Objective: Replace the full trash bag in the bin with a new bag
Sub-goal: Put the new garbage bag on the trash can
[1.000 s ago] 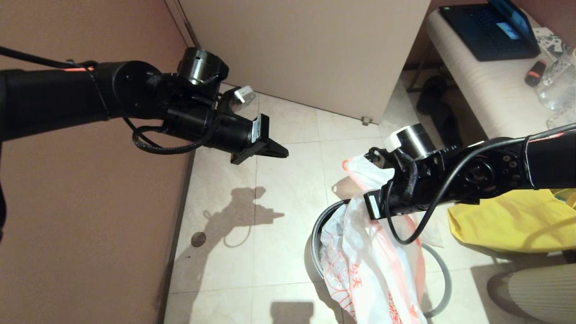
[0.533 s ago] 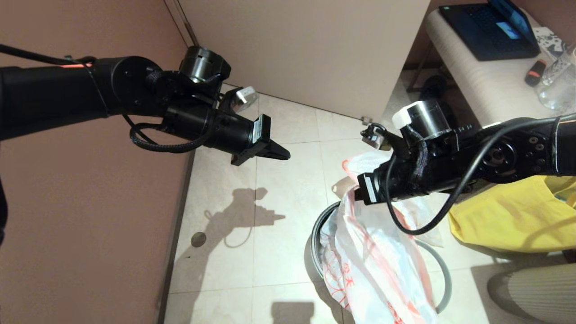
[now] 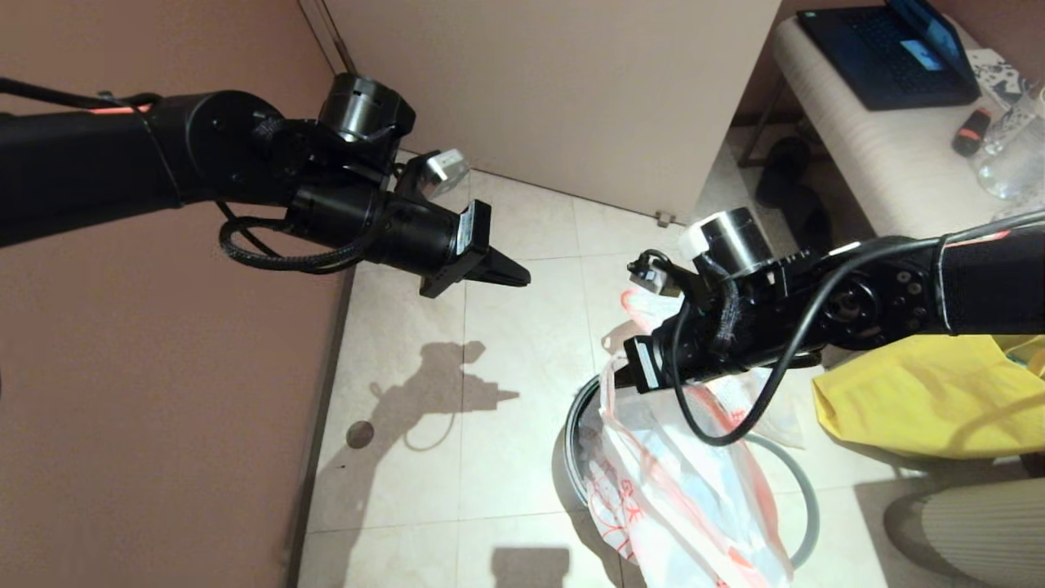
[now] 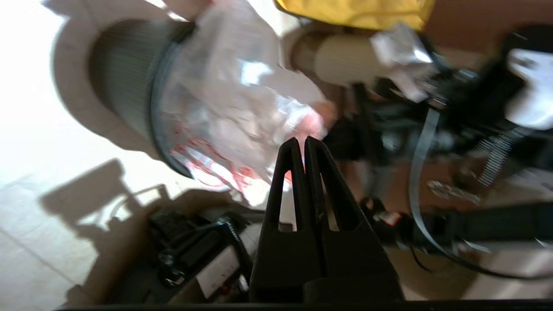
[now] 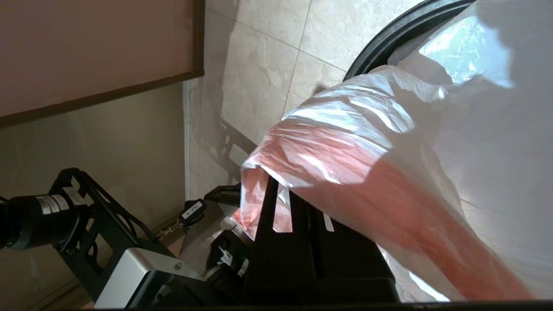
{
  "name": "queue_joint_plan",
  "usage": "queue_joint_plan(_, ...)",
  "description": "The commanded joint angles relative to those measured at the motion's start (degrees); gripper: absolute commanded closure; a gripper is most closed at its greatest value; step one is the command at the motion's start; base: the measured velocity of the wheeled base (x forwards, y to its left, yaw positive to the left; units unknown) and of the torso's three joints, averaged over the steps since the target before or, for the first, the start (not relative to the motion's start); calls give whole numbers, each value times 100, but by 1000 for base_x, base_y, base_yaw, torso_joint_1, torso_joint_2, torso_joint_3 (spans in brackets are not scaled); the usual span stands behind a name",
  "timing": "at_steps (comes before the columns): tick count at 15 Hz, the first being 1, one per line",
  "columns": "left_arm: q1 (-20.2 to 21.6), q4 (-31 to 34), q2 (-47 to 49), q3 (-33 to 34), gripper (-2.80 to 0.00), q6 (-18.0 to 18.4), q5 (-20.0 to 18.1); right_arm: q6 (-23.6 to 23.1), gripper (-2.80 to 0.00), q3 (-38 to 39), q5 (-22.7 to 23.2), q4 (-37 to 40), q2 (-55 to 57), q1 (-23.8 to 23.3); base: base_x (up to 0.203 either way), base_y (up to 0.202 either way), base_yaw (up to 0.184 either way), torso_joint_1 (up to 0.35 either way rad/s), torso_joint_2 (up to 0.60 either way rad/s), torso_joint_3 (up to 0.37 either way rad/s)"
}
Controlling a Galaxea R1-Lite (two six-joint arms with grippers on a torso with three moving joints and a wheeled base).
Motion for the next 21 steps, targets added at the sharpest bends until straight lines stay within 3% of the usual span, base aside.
queue_joint_plan(1,-10,77,40,-7,0,-17,-169,22,0,-21,6,-30,267,-68,0,0,0,0,0,0)
queue_joint_plan(5,-4,57,27,-7,0,-8,-112,29,0,410,32,-838,192,-151,0,0,0,0,0,0)
queue_joint_plan(7,-60,39,28,-7,0,-8,368,26,0,565,31,-1039,31,-87,0,0,0,0,0,0)
queue_joint_plan(10,-114,81,-208,-1,0,-12,497,46,0,587,10,-1042,-133,-83,0,0,0,0,0,0)
queue_joint_plan(14,93,127,-421,-7,0,-8,539,781,0,715,-140,-1682,-186,375,0,0,0,0,0,0)
queue_joint_plan(16,297,99,-428,-7,0,18,641,560,0,784,-196,-1863,-57,442,0,0,0,0,0,0)
queue_joint_plan(18,672,9,-415,-7,0,146,611,-33,0,779,-245,-1865,147,448,0,0,0,0,0,0)
queue_joint_plan(21,1092,-120,-514,-7,0,172,502,-186,0,238,-573,-1721,829,741,0,0,0,0,0,0)
